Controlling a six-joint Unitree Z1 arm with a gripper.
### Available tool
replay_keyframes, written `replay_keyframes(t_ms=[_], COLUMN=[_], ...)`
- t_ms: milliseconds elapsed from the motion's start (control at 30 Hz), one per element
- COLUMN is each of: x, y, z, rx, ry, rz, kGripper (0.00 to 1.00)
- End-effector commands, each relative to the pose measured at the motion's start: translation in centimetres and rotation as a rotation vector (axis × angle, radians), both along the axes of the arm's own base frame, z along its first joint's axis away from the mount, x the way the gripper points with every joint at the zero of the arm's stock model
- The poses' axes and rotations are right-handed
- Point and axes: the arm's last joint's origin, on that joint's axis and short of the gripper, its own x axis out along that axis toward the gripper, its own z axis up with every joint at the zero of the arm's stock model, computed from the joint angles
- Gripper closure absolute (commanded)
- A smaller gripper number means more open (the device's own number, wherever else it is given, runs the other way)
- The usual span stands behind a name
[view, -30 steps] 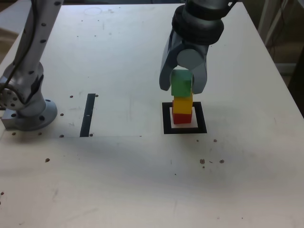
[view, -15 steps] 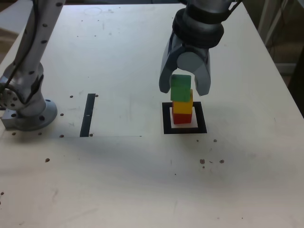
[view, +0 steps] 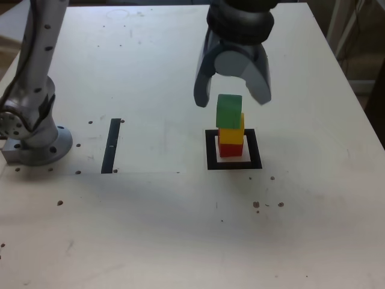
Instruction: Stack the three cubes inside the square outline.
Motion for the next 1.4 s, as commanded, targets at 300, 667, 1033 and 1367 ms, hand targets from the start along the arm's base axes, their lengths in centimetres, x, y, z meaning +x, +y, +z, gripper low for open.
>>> replay_keyframes(t_ms=[300, 667, 1033, 1367], x=[-8.4, -16.3, -17.9, -19.5], y=[1.8, 3.9, 5.1, 4.7], z=[5.3, 2.8, -4.6, -8.0], rx=[-0.018, -0.04, -0.014, -0.053], ry=[-0.088, 0.051, 0.141, 0.147], rz=[0.013, 0.043, 0.108, 0.1], kGripper=[0.0, 0.0, 0.0, 0.01])
